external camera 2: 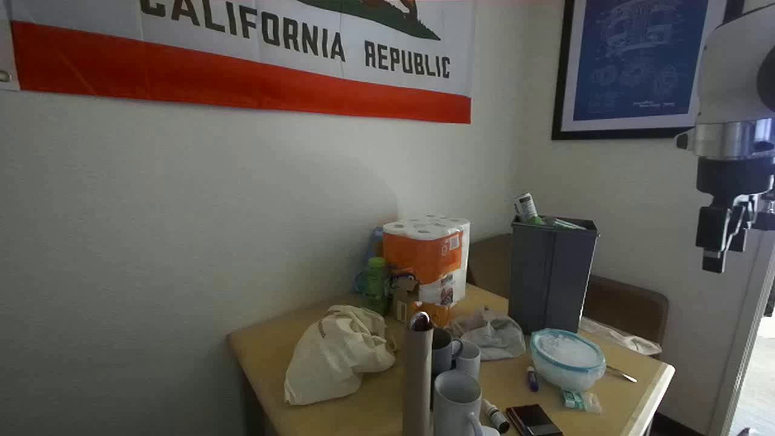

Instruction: Use the towel to wipe in a mug

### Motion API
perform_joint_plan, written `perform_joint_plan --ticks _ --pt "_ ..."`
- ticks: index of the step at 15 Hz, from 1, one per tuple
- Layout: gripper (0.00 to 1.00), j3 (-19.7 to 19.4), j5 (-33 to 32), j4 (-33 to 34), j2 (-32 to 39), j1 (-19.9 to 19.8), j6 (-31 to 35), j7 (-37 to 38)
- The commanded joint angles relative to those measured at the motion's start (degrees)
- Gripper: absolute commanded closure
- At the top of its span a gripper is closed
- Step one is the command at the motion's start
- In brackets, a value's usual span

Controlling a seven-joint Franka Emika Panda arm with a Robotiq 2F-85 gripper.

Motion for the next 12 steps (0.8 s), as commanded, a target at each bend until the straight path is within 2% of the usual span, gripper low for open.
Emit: perform_joint_plan --ticks 1,8,12 --pt "0.0 -0.57 -0.35 0.15 0.01 0.78 -0.25 0.39" --pt "0.0 -0.57 -0.35 0.15 0.01 0.78 -0.25 0.39" --pt "0.0 -0.01 2.65 0.32 7.31 1.78 8.93 4.97"
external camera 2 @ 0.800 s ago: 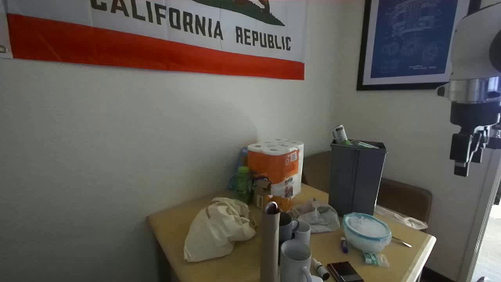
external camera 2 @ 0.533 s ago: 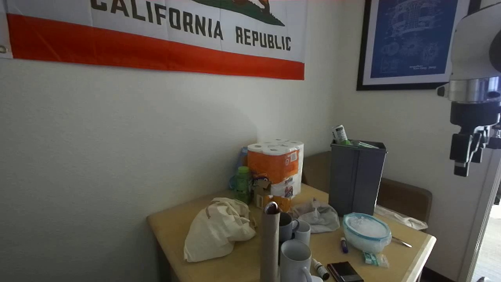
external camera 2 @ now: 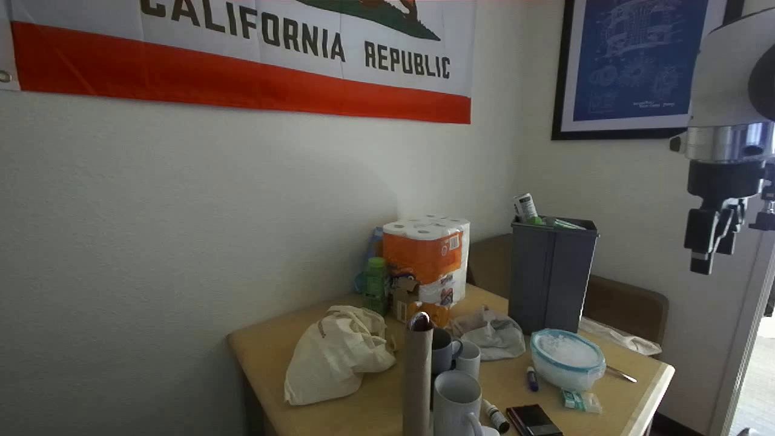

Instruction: Use the towel to wipe in a mug

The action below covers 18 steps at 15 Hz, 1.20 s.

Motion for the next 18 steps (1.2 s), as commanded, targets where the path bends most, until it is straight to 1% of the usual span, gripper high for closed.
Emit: perform_joint_plan --ticks 1,3,5,7,9,10,11,13,15,16,17,18 --pt "0.0 0.71 2.51 0.56 8.98 1.55 10.98 5.96" --pt "0.0 1.97 4.34 1.82 15.64 1.9 20.17 10.94" --pt "0.0 4.18 3.91 3.37 22.78 1.47 29.75 16.98" --pt "0.0 6.57 0.45 5.76 30.0 0.22 37.84 24.39" --pt "0.0 8.08 -7.01 9.06 36.35 -0.97 43.0 33.89" --pt "0.0 7.93 -11.88 11.04 39.16 -1.08 44.21 38.98" --pt "0.0 6.98 -16.94 13.35 41.76 -0.68 44.49 43.88" --pt "0.0 3.81 -26.95 18.51 46.83 1.58 43.37 53.79" --pt "0.0 0.89 -33.96 23.27 51.37 4.1 41.54 62.22" --pt "0.0 0.58 -31.97 24.72 52.18 4.95 40.12 62.02" --pt "0.0 0.13 -30.61 19.86 49.09 4.45 43.55 58.69" --pt "0.0 -0.49 -30.62 21.7 50.79 5.07 43.05 59.52"
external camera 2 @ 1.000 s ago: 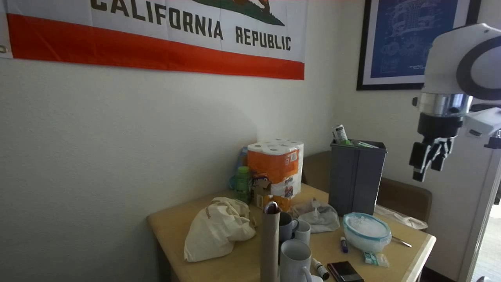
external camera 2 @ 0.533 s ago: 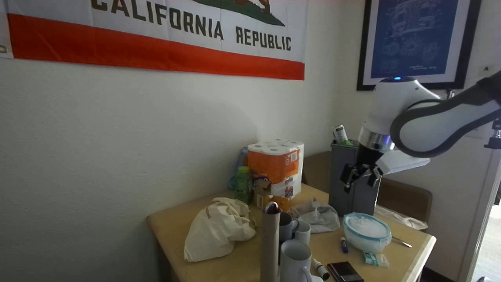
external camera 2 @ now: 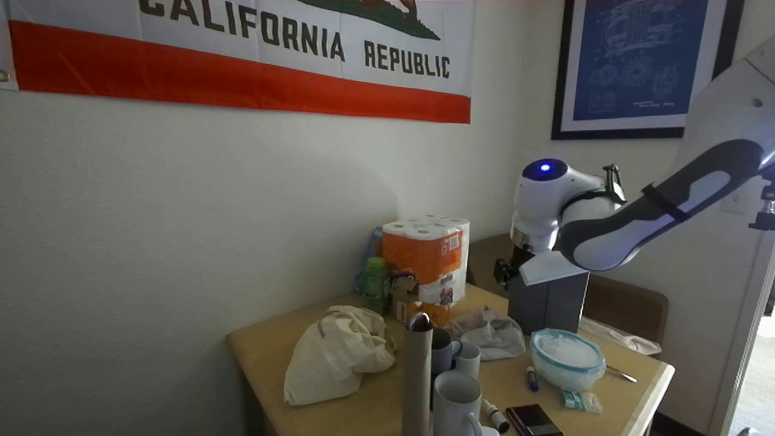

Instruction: Use the towel to wipe in a mug

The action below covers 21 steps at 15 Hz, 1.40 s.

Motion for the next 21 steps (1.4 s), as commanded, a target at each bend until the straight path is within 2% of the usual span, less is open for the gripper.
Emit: perform_joint_plan --ticks 1,4,9,16,21 --pt "0.0 -2.0 0.68 1.2 1.02 2.02 -0.18 -0.37" --pt "0.0 -2.11 0.24 2.66 2.72 2.8 -1.16 1.26" --pt "0.0 -4.14 0.55 7.19 12.46 4.09 2.94 2.64" --pt "0.0 -10.87 0.06 19.93 27.63 9.19 7.18 6.78" --pt "0.0 -14.21 2.22 27.34 36.15 10.38 7.57 7.36"
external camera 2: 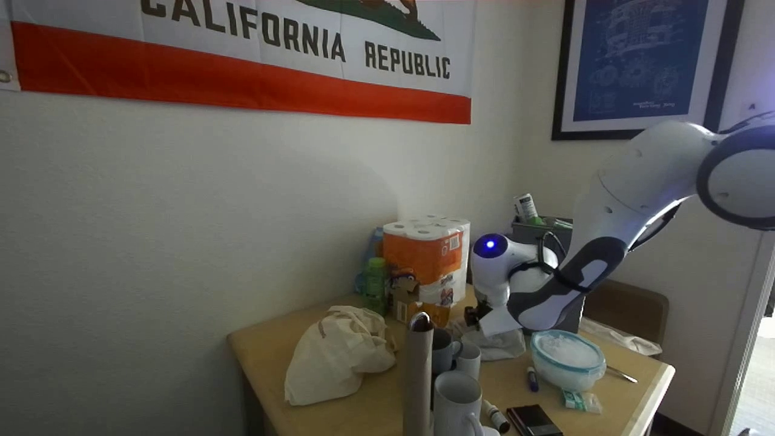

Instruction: Use the towel to wipe in a mug

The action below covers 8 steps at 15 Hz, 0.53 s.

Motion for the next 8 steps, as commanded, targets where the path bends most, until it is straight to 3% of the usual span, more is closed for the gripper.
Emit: perform_joint_plan --ticks 1,4,5,8 --pt "0.0 -2.82 2.0 5.82 6.33 0.9 1.28 1.68" --pt "0.0 -4.04 5.16 8.11 9.83 0.98 1.5 1.97" --pt "0.25 -4.64 6.23 8.61 10.79 1.24 1.79 2.15" --pt "0.42 -6.06 9.71 9.61 12.84 1.94 2.48 1.59"
